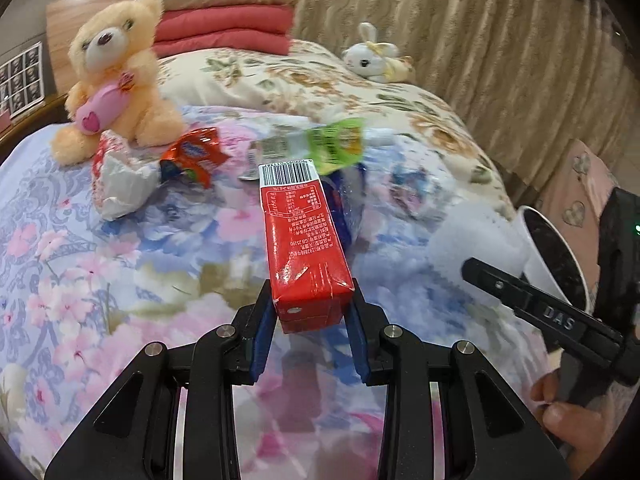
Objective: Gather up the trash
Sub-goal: 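Grasp the red juice box with the left tool while the right tool grasps the white foam net, then carry the juice box and white foam net over the bin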
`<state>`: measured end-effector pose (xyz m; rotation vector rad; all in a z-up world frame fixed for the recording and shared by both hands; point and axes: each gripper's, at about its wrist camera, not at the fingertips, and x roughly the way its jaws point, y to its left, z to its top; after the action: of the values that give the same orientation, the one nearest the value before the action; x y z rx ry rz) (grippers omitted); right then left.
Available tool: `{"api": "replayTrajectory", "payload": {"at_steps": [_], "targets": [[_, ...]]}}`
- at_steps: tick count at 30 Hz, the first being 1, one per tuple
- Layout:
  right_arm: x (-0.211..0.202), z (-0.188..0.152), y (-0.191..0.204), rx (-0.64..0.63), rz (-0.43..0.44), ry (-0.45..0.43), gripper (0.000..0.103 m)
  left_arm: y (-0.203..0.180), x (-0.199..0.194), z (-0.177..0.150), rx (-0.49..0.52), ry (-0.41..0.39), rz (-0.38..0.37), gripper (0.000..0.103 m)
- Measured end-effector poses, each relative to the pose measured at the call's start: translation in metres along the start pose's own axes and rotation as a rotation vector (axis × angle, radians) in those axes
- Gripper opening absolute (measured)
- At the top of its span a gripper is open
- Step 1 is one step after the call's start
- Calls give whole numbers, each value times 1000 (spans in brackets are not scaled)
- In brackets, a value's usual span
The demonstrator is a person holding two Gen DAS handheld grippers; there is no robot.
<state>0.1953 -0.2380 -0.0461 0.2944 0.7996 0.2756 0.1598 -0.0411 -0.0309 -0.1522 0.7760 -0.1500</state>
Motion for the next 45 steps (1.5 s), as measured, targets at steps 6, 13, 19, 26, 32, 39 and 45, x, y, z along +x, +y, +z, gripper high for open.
{"api": "replayTrajectory", "payload": {"at_steps": [6,13,19,26,32,39,45], "targets": [[-22,-3,-10,24,-3,-29,36,-30,-6,-6,57,1,-44,31],[-45,-8,-26,49,-22,-51,36,-65,-7,-12,130,18,-101,31],[-64,-10,-45,81,-49,-79,36,-89,-7,-14,172,28,-136,31],[-85,-9,-65,113,-75,-115,37,-117,-8,-14,227,30,-179,31],[-100,-10,-82,148,-96,-136,37,-138,-9,-12,260,32,-213,31],[-115,-10,-100,176,-121,-163,37,-159,-7,-12,289,44,-240,31],[-125,-9,-118,205,-146,-179,38,-178,-5,-8,317,44,-261,31]]}}
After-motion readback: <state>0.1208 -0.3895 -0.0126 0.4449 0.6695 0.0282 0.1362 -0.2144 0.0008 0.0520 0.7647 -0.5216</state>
